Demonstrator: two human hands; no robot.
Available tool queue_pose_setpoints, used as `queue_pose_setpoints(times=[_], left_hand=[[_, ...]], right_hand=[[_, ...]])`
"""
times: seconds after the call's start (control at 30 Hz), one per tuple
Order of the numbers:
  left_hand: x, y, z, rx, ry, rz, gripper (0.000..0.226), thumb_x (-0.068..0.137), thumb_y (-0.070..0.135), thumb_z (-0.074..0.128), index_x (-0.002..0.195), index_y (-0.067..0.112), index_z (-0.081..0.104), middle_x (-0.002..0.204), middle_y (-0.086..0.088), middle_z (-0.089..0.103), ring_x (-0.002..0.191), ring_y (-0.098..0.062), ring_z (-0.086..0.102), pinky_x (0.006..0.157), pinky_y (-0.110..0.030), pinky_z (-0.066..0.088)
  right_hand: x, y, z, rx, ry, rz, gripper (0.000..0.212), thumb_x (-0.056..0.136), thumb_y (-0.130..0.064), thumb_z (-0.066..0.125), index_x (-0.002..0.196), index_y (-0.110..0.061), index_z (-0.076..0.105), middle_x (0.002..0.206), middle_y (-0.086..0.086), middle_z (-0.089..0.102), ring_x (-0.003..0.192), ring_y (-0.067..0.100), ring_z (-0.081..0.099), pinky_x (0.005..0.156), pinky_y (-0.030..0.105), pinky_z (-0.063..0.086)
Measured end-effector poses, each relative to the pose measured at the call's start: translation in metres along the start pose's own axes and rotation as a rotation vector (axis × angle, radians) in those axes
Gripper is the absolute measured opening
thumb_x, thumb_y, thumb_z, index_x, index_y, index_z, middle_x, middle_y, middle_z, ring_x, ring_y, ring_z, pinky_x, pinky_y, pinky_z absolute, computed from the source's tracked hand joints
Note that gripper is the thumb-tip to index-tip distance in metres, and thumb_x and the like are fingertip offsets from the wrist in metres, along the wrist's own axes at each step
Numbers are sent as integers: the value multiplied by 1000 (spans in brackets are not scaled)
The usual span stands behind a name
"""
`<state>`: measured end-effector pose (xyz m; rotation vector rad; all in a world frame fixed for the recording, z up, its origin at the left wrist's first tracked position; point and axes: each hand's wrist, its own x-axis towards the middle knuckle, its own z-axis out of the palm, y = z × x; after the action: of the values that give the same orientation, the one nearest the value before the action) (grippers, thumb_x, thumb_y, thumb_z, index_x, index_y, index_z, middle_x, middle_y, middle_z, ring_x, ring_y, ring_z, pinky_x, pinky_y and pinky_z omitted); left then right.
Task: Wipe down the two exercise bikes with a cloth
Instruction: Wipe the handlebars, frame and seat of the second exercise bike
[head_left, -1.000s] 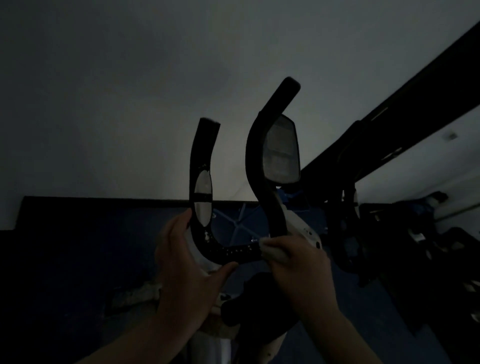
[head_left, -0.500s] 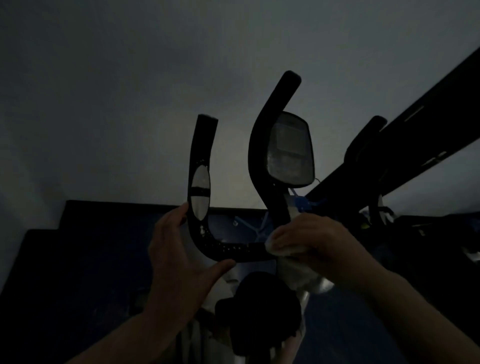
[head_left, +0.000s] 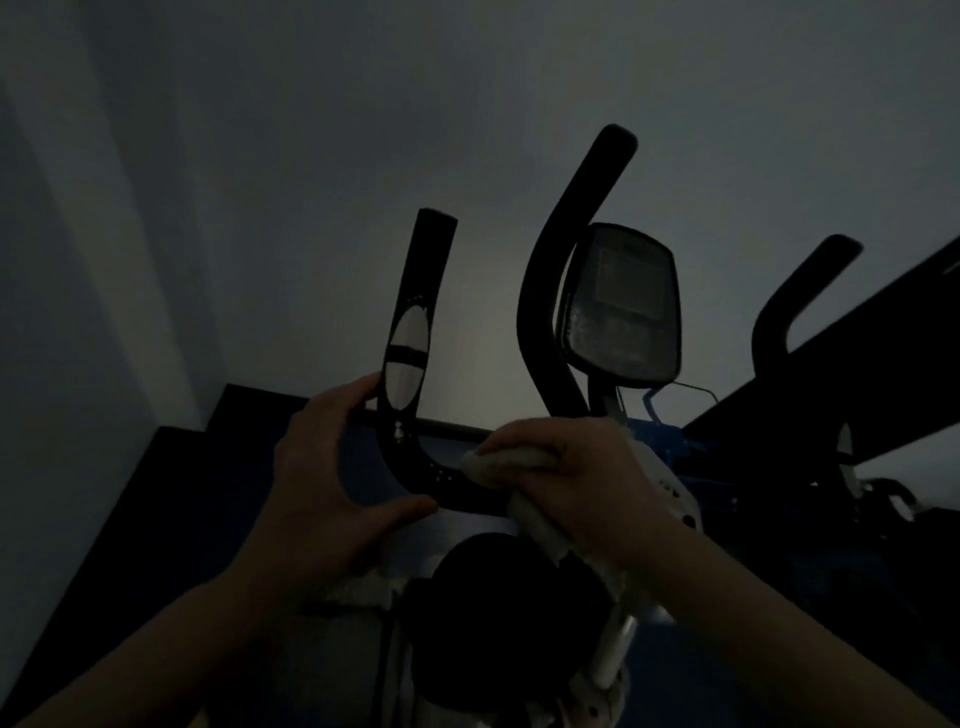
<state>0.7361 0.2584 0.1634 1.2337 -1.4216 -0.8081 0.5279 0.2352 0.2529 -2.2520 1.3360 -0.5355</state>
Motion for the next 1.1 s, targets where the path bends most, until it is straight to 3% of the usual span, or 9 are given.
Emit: queue_pose_setpoints(times=[0.07, 0.13, 0.27, 0.37, 0.5, 0.73, 0.93, 1.0, 1.1], left_hand=[[-1, -1, -2, -30, -25, -29, 98, 47, 48, 84, 133, 43, 38, 129, 16, 50, 121, -2, 47, 103, -27, 39], [-2, -1, -5, -52, -45, -34, 96, 49, 41, 86, 134, 40, 40, 130, 16, 52, 118, 2, 49, 98, -12, 37], [2, 0, -10, -30, -37, -36, 91, 51, 43, 82, 133, 30, 46, 127, 14, 54, 113, 5, 50, 90, -2, 35], [3, 3, -10, 16, -39, -17, 89, 53, 29, 88, 132, 26, 47, 127, 12, 54, 112, 8, 49, 88, 1, 33], [2, 5, -13, 7, -36, -8, 84, 54, 31, 87, 129, 30, 49, 123, 20, 55, 112, 9, 49, 88, 2, 32], [7, 2, -23, -29, -56, -29, 71, 62, 25, 85, 126, 31, 53, 118, 24, 58, 108, 10, 51, 87, 2, 32], [10, 1, -23, -43, -52, -20, 73, 60, 21, 86, 126, 26, 54, 116, 18, 62, 108, 7, 54, 86, 0, 34], [11, 1, -24, -55, -68, -31, 73, 62, 17, 86, 126, 26, 54, 118, 15, 61, 107, 8, 54, 86, 0, 35], [12, 2, -27, -32, -101, -17, 70, 63, 26, 82, 127, 27, 53, 120, 16, 60, 109, 6, 54, 88, -1, 35]], right_hand=[[-1, 4, -7, -125, -63, 8, 14, 82, -28, 68, 96, -30, 73, 83, -21, 68, 80, -7, 63, 72, 7, 48], [-4, 7, -16, -206, -104, -45, 20, 80, -21, 73, 97, -31, 73, 90, -16, 72, 87, -2, 64, 73, 6, 47], [-2, 1, -13, -102, -154, -114, 21, 76, -14, 76, 95, -24, 76, 95, -14, 74, 89, -5, 65, 77, 6, 48], [16, -2, -1, -30, -114, -33, 15, 80, -14, 74, 93, -22, 76, 88, -18, 71, 84, -8, 64, 75, 4, 45], [19, -1, 5, -298, 85, -5, 12, 84, -29, 64, 90, -24, 74, 90, -9, 73, 83, 6, 65, 76, 21, 49], [-1, 11, -14, -22, -191, -258, 22, 78, -28, 66, 96, -18, 75, 108, -9, 71, 99, -2, 64, 86, 11, 48], [13, 2, 8, -12, -4, -178, 19, 79, -35, 64, 92, -25, 73, 95, -12, 73, 88, 0, 67, 78, 26, 55], [5, 2, 2, 17, 68, -120, 21, 77, -42, 62, 91, -30, 71, 90, -19, 72, 85, -5, 66, 75, 18, 54], [-3, -4, -2, 123, -23, -157, 18, 72, -33, 69, 87, -25, 76, 93, -19, 72, 87, -7, 66, 76, 8, 50]])
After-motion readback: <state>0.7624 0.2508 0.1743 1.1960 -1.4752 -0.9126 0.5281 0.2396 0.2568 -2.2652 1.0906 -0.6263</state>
